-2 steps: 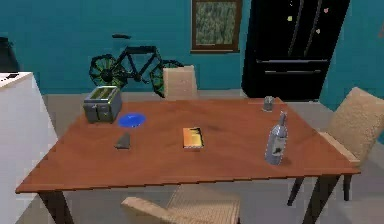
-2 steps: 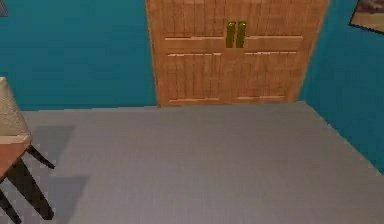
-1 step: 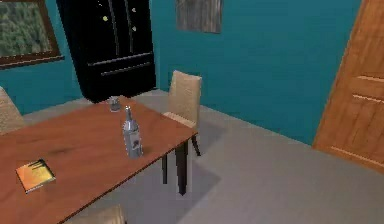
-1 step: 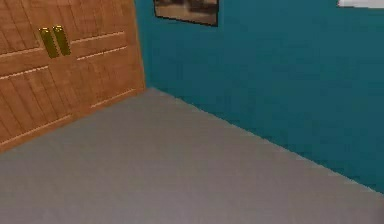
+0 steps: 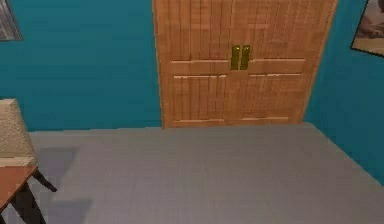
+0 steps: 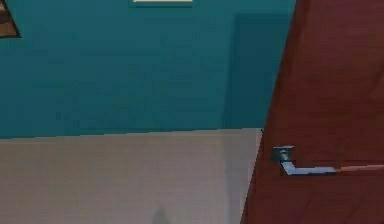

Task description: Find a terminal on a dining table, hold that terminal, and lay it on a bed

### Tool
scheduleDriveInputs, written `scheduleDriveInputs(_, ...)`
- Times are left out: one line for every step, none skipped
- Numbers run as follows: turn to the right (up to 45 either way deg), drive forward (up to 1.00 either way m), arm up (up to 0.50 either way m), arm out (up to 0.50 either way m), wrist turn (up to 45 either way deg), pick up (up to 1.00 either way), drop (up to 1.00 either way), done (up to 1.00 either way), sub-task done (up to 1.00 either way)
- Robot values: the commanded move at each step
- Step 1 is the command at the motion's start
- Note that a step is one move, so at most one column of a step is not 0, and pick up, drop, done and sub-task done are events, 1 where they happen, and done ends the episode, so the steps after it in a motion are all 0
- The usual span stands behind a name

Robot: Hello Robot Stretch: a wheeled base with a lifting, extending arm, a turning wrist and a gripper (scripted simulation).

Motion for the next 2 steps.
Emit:
scheduleDriveInputs(27.0, 0.0, 0.0, 0.0, 0.0, 0.0, 0.0, 0.0, 0.0)
scheduleDriveInputs(0.0, 0.25, 0.0, 0.0, 0.0, 0.0, 0.0, 0.0, 0.0)
